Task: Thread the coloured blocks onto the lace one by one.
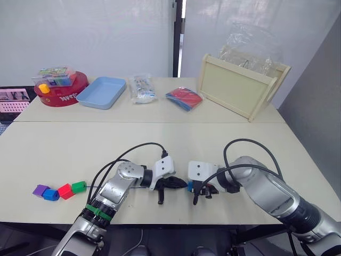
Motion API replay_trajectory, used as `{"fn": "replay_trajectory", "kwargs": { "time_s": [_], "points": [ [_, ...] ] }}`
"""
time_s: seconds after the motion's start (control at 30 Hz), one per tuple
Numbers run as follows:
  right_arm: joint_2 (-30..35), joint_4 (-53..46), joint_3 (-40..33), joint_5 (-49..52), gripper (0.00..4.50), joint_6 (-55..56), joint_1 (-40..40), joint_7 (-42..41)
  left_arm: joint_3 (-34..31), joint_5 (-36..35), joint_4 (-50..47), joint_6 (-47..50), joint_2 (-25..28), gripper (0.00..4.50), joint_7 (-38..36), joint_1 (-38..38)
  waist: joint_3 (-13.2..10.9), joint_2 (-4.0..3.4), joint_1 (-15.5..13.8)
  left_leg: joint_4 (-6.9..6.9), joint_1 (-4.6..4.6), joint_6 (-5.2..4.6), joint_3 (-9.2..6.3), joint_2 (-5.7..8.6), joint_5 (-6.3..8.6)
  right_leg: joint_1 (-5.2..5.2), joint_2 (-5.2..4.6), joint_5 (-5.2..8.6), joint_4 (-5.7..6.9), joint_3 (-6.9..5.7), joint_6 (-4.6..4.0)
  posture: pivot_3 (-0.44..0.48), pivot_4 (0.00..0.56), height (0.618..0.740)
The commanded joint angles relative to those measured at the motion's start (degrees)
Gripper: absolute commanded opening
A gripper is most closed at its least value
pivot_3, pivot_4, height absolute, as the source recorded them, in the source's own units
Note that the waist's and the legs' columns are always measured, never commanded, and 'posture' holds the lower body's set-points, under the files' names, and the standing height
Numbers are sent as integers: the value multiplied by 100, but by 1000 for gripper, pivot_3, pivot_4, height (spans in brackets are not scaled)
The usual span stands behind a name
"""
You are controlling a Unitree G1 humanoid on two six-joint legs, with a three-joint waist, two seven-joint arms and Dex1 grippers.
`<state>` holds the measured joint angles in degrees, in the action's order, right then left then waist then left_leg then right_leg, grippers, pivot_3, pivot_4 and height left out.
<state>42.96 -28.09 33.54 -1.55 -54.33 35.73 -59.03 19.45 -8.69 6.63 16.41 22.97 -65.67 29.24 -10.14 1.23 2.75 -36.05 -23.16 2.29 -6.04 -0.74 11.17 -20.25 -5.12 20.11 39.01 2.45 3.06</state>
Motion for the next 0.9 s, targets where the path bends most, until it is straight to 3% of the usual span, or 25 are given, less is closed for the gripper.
{"fn": "replay_trajectory", "kwargs": {
  "time_s": [0.03, 0.1, 0.17, 0.37, 0.47, 0.7, 0.9],
  "points": [
    [-19, 95, 204, 70, 1316, -91, -112, -24, -314, -286, -286, 202, 110, 255, 11, -3, 0, 0, 0, 0, 0, 0, 0, 0, 0, 0, 0, 0, 0, 0, 0, 0, 150, 740],
    [-9, 82, 203, 39, 1316, -74, -115, 6, -383, -387, -384, 300, 247, 818, -110, -79, 0, 0, 6, 0, 0, 0, 0, 0, 0, 0, 0, 0, 0, 0, 0, 0, 150, 740],
    [-2, 73, 188, 8, 2374, 6, -117, 35, -468, -500, -481, 321, 387, 1478, -201, -152, 0, 0, -5, 1, 0, 0, 0, 0, 0, -1, 0, 0, 0, 0, 0, 0, 150, 740],
    [236, 195, -284, 44, 4350, 464, -90, -7, -601, -850, -687, 106, 493, 3458, -536, -307, -2, -1, -48, 0, -9, 0, 0, 4, 0, -4, -6, 0, -4, -1, 0, 0, 150, 740],
    [578, 55, -841, 433, 4500, 694, -222, -332, -546, -922, -686, -61, 386, 4418, -616, -338, -4, -1, -91, -1, -20, 0, 0, 10, 0, -6, -13, 0, -10, -4, 0, 0, 150, 740],
    [1344, -187, -1877, 1092, 4500, 819, -744, -721, -176, -542, 36, -858, -72, 4466, -629, -94, -5, -2, -147, -3, -26, -1, 2, 12, 1, -9, -15, 0, -14, -3, 0, 0, 150, 740],
    [1484, -229, -2038, 1121, 4500, 764, -912, -515, 49, -327, 641, -1215, -400, 4466, -665, 177, -5, -2, -136, -4, -26, -2, 4, 12, 1, -10, -15, 0, -13, -2, 0, 0, 150, 740]
  ]
}}
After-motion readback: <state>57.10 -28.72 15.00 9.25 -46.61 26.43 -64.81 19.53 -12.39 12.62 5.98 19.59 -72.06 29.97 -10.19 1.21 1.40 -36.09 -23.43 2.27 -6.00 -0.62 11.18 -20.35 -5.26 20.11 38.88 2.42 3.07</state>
